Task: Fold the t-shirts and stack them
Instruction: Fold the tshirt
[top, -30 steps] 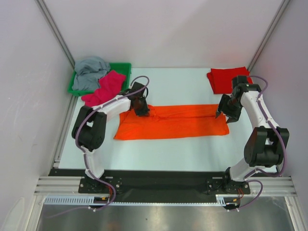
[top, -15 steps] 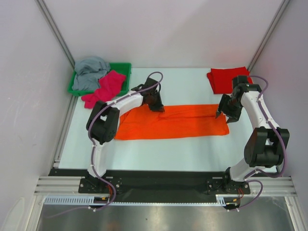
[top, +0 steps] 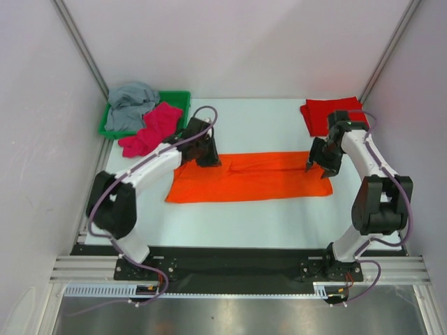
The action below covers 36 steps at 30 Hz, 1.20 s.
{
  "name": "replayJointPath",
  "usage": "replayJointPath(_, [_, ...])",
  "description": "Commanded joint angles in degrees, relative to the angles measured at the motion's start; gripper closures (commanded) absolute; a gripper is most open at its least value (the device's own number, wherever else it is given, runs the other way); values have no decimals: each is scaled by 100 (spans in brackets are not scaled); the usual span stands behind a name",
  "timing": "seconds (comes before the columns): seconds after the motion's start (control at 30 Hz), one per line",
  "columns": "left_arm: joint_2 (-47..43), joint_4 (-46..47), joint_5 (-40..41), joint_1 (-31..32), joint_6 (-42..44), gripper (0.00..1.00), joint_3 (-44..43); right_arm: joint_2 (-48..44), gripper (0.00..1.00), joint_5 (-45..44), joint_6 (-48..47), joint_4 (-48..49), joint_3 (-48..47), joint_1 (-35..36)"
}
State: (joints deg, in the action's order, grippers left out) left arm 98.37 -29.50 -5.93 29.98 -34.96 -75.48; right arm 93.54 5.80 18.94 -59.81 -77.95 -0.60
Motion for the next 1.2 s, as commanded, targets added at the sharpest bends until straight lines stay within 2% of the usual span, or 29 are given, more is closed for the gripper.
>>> replayJointPath(0.0, [-677,-100,136,-44,42,82,874,392,36,97,-83,286,-35,253])
replayJointPath(0.1, [-1161,-144,259,-123,16,82,1472,718,36,35,-206,312,-211,464])
replayJointPath(0.2, [-1451,-170,312,-229,51,77,1729,1087,33,-290,-347,260,-404,780])
replayJointPath(0.27, [-1513,-162,251,-369,-19,74,1809,1367,28,-544,-408,207,-650,921])
replayJointPath(0.33, [-1478,-48,-55,-501,-151,74,1949,1544,26,-572,-417,215,-800,1106])
replayJointPath(0.47, [-1286,110,-188,-738,-327,74,2178,2044,26,-765,-426,259,-1238,1255])
replayJointPath(0.6, [-987,260,-180,-853,-345,74,2257,2388,26,-975,-470,391,-1284,1334])
replayJointPath(0.8, [-495,85,373,-853,191,72,1837,2363,26,-1309,-347,751,-548,1352])
replayJointPath(0.93, [-90,75,339,-871,402,72,1625,2213,26,-1494,30,936,6,1352])
replayJointPath(1.17, [393,-91,409,-1099,788,72,1230,1739,26,-1328,751,1217,1183,1545])
